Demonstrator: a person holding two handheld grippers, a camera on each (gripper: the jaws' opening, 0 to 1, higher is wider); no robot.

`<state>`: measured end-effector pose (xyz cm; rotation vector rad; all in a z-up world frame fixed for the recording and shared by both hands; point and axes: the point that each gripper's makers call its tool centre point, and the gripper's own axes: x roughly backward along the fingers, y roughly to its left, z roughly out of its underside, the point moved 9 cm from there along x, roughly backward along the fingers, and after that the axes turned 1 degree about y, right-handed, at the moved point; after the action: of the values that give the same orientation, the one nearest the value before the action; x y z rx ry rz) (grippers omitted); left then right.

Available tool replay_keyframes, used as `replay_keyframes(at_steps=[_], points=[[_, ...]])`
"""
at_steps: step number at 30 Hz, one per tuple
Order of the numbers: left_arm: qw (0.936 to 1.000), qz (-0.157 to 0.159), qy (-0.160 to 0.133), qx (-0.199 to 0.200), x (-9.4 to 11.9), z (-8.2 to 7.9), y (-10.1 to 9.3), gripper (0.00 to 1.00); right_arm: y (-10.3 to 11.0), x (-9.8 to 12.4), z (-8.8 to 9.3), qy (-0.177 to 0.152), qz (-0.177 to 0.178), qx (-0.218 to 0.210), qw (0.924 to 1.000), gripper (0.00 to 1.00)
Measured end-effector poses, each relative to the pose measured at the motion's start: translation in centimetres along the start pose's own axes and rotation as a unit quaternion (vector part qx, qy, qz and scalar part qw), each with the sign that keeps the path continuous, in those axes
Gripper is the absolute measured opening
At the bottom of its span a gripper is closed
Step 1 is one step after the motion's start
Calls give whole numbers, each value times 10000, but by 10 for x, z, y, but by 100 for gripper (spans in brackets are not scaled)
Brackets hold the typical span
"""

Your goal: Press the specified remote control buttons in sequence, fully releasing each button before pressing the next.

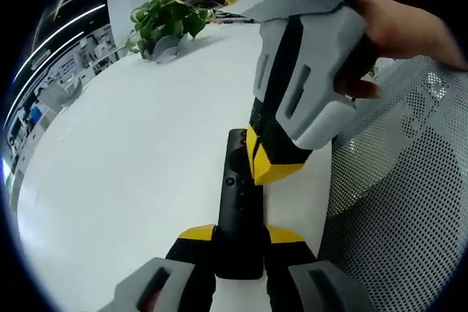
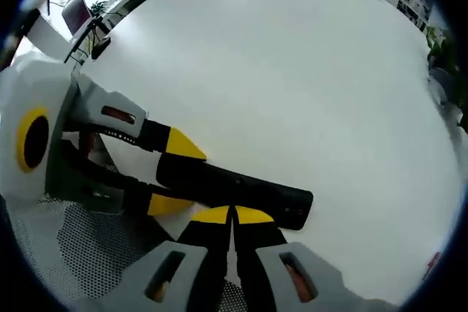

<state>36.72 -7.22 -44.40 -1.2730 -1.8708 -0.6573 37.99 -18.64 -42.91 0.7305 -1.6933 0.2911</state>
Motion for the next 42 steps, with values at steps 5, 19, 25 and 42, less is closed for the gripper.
replay_keyframes(at_steps=[5,19,25,42], points=[[10000,3,-29,-8,0,1,0,24,-3,1,-1,28,-157,-349,9993,0],[10000,21,-75,-21,0,1,1,24,-6,1,1,322,-284,-628,9971,0],[10000,19,-93,-18,1,1,0,24,-8,7,-2,-62,-577,-975,9935,0],[10000,17,-93,-4,0,2,0,24,-5,0,2,75,-364,-752,9965,0]])
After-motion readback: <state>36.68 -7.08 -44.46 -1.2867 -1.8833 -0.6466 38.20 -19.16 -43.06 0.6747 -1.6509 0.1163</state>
